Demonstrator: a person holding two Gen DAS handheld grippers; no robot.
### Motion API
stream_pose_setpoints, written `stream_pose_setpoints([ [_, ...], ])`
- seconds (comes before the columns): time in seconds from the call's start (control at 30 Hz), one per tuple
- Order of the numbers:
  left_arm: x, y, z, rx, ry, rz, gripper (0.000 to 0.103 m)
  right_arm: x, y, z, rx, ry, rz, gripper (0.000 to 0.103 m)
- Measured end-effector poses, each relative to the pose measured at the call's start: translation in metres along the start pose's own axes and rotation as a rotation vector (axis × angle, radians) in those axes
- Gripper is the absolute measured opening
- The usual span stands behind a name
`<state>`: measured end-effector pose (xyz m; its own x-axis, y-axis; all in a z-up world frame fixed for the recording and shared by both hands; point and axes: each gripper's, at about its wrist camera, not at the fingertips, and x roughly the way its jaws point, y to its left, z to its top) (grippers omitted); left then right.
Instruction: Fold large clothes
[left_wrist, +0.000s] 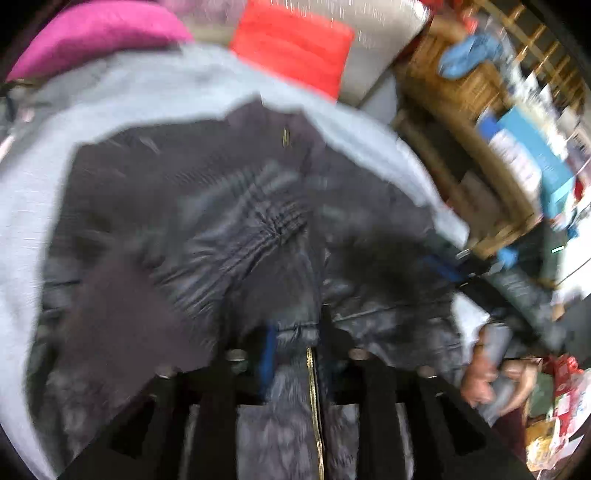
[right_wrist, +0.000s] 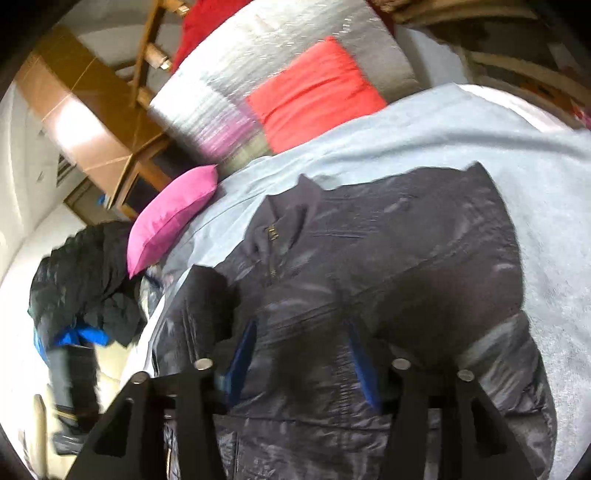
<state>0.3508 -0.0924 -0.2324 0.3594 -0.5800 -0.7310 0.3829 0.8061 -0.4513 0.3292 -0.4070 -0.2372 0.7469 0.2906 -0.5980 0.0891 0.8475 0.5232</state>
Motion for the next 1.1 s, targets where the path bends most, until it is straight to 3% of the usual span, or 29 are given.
stream_pose_setpoints([
  [0.07, -0.038, 0.014, -0.007, -0.03, -0.102, -0.007, 0.067, -0.002, 0.017, -0.006, -0.083, -0.005, -0.015, 0.07],
  [0.13, -0.071, 0.036, -0.009, -0.067, -0.226, 0.074, 0.069, -0.002, 0.032, -0.013, -0.137, 0.01, -0.009, 0.071],
  [0.23, -0.084, 0.068, -0.004, -0.149, -0.264, 0.073, 0.069, 0.0, 0.062, -0.024, -0.222, 0.027, -0.032, 0.071],
  [0.3, -0.079, 0.085, -0.003, -0.192, -0.279, 0.121, 0.069, 0.005, 0.076, -0.029, -0.23, 0.048, -0.022, 0.071],
  [0.43, -0.047, 0.103, 0.003, -0.241, -0.209, 0.228, 0.068, 0.027, 0.103, -0.027, -0.202, 0.11, -0.06, 0.071],
  [0.6, -0.008, 0.106, 0.011, -0.147, -0.126, 0.348, 0.068, 0.069, 0.124, -0.025, -0.177, 0.189, -0.21, 0.071],
  [0.7, 0.0, 0.107, 0.011, -0.114, -0.101, 0.372, 0.068, 0.09, 0.124, -0.023, -0.161, 0.217, -0.291, 0.071],
  [0.83, 0.005, 0.109, 0.016, -0.082, -0.071, 0.358, 0.068, 0.1, 0.122, -0.029, -0.12, 0.235, -0.315, 0.07],
  [0.9, 0.004, 0.111, 0.017, -0.093, -0.066, 0.333, 0.068, 0.103, 0.126, -0.032, -0.114, 0.245, -0.309, 0.049],
  [1.1, 0.0, 0.114, 0.017, -0.093, -0.067, 0.317, 0.068, 0.106, 0.15, -0.036, -0.19, 0.223, -0.354, 0.033],
])
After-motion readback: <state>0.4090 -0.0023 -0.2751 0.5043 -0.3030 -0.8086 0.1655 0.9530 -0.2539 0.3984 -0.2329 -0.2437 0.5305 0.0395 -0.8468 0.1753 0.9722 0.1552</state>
